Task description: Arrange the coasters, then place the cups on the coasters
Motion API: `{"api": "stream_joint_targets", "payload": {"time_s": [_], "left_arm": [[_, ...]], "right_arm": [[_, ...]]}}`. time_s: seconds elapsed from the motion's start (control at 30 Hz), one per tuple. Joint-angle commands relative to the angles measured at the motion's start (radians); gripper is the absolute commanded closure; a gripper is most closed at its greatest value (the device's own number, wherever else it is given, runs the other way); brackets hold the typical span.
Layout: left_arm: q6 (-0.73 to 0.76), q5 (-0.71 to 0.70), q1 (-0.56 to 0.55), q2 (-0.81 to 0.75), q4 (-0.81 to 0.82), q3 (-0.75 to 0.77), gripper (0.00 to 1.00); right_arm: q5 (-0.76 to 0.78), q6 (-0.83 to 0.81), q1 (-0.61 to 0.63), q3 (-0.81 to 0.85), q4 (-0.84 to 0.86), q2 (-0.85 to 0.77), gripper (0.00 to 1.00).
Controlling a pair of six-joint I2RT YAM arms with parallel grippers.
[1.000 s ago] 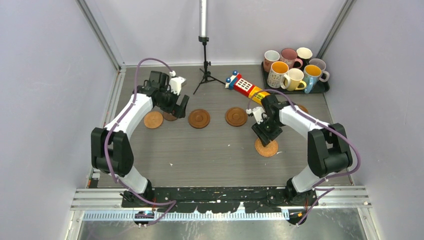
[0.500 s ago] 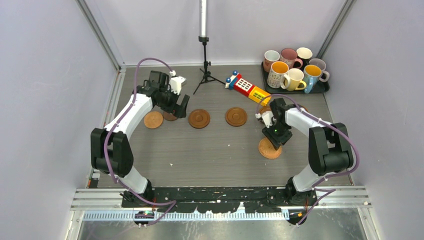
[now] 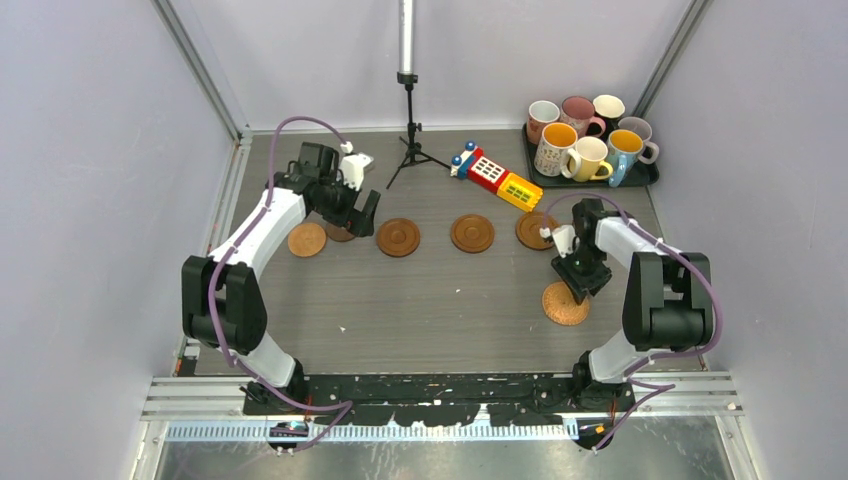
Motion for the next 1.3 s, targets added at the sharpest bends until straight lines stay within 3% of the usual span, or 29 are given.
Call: {"api": "stream_joint_targets", "payload": {"time_s": [0.0, 0.33, 0.63, 0.83, 1.27], "left_arm": [[0.014, 0.012, -0.004, -0.027, 0.032, -0.002, 0.00], [0.103, -0.029, -0.002, -0.004, -0.063, 0.028, 0.00], [0.097, -0.071, 0.039, 0.009, -0.059, 0.026, 0.00], [0.163, -0.118, 0.129, 0.140, -0.141, 0.167, 0.00], [0.323, -0.133, 0.143, 0.398, -0.162, 0.371, 0.24]], "right_arm": [[0.043, 0.015, -0.043, 0.046, 0.038, 0.038, 0.53], [0.049, -0.010, -0.096, 0.113, 0.023, 0.067, 0.54], [0.048, 0.032, -0.096, 0.154, 0.014, 0.090, 0.54], [0.025, 0.040, -0.096, 0.207, -0.033, 0.057, 0.54], [-0.089, 0.071, -0.070, 0.247, -0.124, 0.052, 0.52]]}}
